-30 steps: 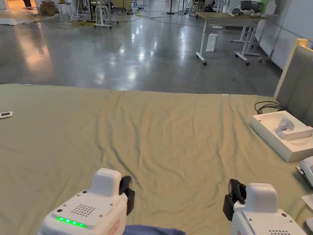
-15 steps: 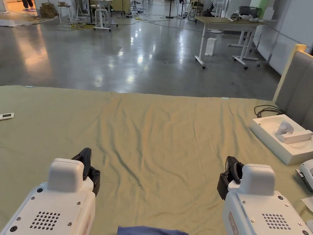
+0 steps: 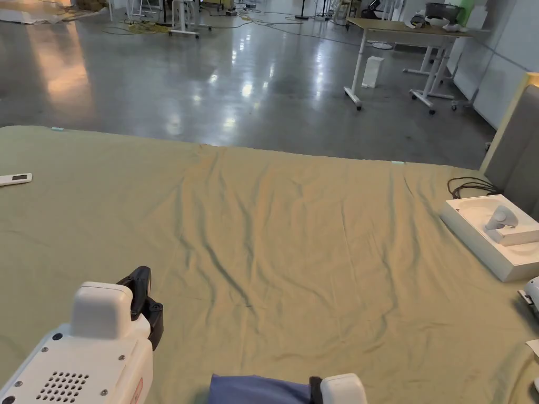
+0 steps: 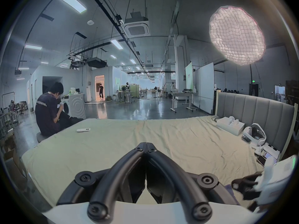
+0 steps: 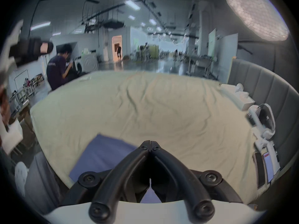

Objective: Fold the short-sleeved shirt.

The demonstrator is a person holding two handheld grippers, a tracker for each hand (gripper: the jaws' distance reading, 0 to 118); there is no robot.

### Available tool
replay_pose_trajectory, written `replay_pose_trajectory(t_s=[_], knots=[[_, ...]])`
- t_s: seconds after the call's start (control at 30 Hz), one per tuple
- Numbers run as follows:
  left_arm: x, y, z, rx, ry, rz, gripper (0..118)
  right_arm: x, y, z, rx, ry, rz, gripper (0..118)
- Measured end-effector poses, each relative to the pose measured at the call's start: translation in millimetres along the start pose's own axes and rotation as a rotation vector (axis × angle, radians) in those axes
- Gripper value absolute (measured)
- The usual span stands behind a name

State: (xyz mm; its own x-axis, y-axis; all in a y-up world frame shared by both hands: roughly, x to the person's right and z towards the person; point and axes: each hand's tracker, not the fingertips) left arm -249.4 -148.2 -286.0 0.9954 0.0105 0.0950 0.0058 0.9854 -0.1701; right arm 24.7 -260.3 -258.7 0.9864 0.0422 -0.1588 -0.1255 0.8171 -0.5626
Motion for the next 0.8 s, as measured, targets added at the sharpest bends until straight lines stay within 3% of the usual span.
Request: replay_pose_trajectory(t_s=[0.27, 0.47, 0.63, 0.67, 0.8], knots=[[-18.3, -24.3, 9.9, -0.113, -0.042, 0.041, 2, 15.7, -29.7, -44.4, -0.124, -0.115, -0.118, 0], [-26.6, -46.6, -4.0, -0.310, -0.196, 0.114, 2, 21.5, -34.7, -50.0, -0.145, -0.135, -0.121, 0], [-45.3, -69.4, -34.4, -0.518, -0.402, 0.388, 4, 23.6, -36.1, -51.4, -0.154, -0.125, -0.129, 0], [-50.3, -75.8, -42.8, -0.578, -0.441, 0.427, 7, 23.4, -35.5, -50.4, -0.155, -0.122, -0.127, 0], [-64.2, -102.8, -70.8, -0.779, -0.525, 0.493, 60, 25.1, -35.8, -50.5, -0.157, -0.112, -0.119, 0]])
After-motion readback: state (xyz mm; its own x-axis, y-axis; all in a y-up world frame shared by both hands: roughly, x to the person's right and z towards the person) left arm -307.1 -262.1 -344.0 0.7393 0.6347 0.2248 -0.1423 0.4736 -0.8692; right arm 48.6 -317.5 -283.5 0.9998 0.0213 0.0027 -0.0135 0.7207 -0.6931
